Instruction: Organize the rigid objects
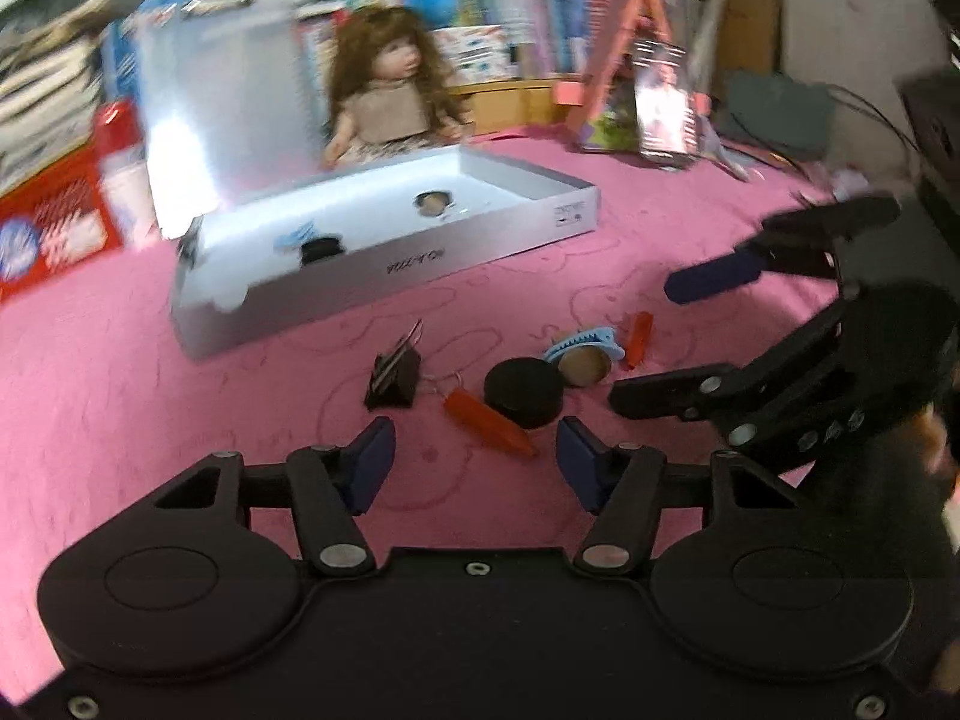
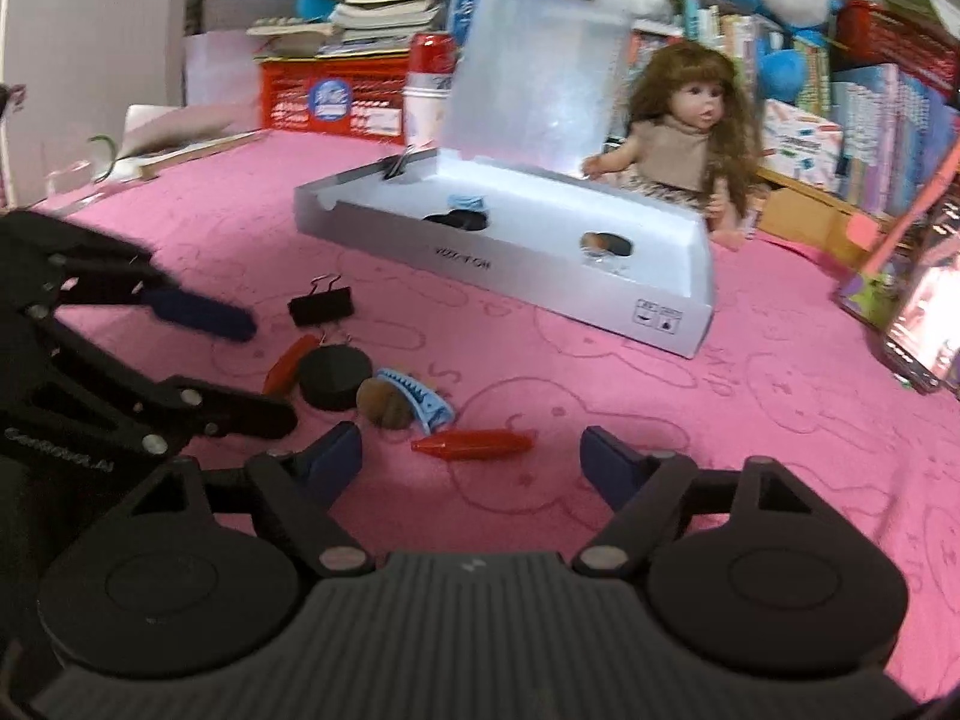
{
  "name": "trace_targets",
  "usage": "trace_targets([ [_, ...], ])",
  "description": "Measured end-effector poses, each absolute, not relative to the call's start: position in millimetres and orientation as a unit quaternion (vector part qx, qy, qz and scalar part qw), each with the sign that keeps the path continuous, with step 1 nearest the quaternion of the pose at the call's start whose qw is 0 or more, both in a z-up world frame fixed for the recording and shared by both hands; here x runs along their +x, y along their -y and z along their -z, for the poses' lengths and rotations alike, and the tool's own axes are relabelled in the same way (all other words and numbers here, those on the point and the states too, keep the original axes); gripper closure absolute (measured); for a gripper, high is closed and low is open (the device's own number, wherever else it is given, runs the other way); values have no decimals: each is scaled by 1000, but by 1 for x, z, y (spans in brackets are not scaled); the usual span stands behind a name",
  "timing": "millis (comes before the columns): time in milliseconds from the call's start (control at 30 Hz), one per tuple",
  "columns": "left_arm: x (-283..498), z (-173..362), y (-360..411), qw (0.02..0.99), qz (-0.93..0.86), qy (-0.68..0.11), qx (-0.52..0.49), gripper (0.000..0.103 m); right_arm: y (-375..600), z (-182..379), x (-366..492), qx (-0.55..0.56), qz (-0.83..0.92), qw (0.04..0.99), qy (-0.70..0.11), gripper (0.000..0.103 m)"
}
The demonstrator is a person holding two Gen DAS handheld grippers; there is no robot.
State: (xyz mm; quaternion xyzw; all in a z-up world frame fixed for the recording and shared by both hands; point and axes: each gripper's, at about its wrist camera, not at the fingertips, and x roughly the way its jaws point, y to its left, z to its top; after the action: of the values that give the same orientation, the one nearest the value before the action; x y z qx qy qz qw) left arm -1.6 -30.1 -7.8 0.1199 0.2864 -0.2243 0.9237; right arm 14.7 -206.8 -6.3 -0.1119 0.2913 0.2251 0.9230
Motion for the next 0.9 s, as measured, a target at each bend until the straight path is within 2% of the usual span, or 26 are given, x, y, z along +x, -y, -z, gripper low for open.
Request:
trace_targets([
  [200, 5, 11, 26, 900, 316, -252, 164, 45, 213, 6, 23, -115, -261, 911, -297, 20],
  [433, 19, 11, 21, 887, 348, -264, 151, 44, 215, 4, 26, -121, -287, 901, -301, 29],
  [533, 20, 12, 18, 883, 361, -265, 144, 53, 216, 3, 26, -117, -291, 900, -303, 35],
  [633, 14, 11, 17, 882, 364, -259, 146, 76, 216, 3, 24, -110, -287, 902, -302, 51],
  [667, 12, 11, 18, 884, 359, -258, 150, 85, 215, 2, 23, -110, -282, 904, -301, 52],
  [700, 11, 10, 18, 886, 353, -259, 150, 88, 215, 2, 22, -109, -276, 907, -299, 52],
  [900, 8, 7, 13, 903, 311, -271, 119, 91, 216, 3, 19, -100, -256, 914, -298, 53],
])
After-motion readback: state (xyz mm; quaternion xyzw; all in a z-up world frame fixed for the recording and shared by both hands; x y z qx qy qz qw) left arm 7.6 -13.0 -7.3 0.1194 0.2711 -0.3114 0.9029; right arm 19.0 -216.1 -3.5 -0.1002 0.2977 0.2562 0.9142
